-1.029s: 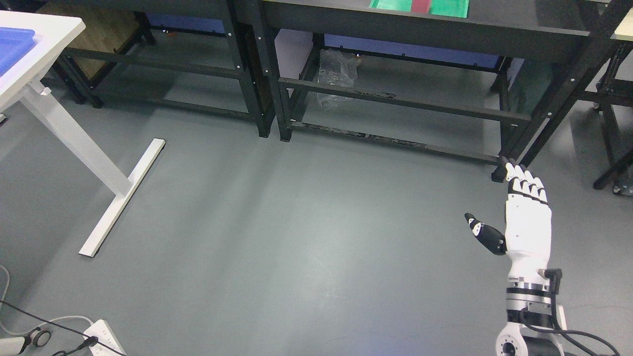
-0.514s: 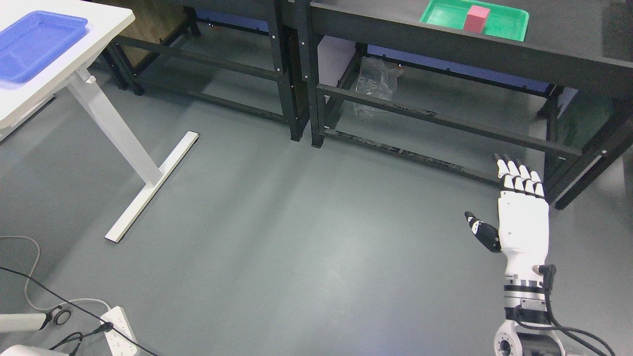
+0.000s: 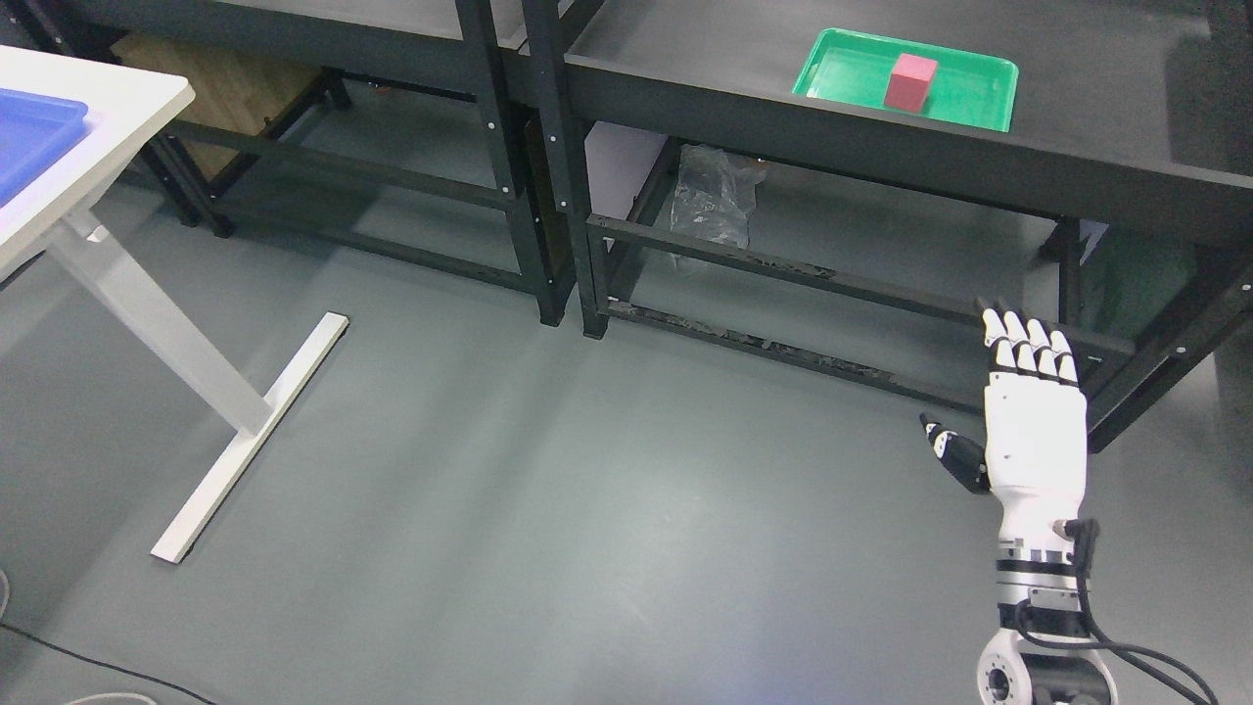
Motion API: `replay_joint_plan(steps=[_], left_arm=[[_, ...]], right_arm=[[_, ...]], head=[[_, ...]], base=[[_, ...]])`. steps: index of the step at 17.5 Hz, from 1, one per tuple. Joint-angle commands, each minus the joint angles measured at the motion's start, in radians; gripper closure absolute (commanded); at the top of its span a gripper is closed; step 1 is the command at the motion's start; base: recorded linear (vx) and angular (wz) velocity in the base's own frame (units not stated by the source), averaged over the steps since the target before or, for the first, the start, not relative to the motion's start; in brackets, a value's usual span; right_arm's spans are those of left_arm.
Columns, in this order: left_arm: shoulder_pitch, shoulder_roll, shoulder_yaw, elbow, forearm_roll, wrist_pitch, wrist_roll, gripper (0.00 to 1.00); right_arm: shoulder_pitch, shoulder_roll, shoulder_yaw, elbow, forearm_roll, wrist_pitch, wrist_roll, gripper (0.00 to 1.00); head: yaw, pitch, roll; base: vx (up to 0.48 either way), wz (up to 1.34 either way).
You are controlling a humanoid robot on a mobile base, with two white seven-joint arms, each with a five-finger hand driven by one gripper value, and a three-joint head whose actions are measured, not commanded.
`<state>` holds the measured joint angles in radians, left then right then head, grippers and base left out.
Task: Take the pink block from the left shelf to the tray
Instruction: 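Approach the green tray and move the right hand beside the pink cube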
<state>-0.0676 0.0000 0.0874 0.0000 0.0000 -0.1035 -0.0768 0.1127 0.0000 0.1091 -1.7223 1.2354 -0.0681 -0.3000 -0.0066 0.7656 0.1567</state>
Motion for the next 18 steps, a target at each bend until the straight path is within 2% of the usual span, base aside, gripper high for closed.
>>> replay_joint_plan(steps=[1,14,18], left_arm=[[-0.001,0.017,0.000,-0.017,0.008,0.001,0.000,0.00],[-0.001,0.017,0.000,-0.017,0.008,0.001,0.000,0.00],[0.000,0.017,0.000,-0.017,0.008,0.001,0.000,0.00]], right_arm=[[0.002,-0.017,-0.003,0.000,-0.007,0.001,0.005,0.00],[0.008,-0.017,-0.003,0.000,-0.010,0.004,0.051,0.00],[0.010,-0.017,-0.006,0.000,-0.100,0.001,0.050,0.00]], head=[[0.0000,0.000,0.000],[0.0000,0.000,0.000],[0.0000,0.000,0.000]], base=[[0.300,-0.11],[0.307,-0.09],[0.347,0.03]])
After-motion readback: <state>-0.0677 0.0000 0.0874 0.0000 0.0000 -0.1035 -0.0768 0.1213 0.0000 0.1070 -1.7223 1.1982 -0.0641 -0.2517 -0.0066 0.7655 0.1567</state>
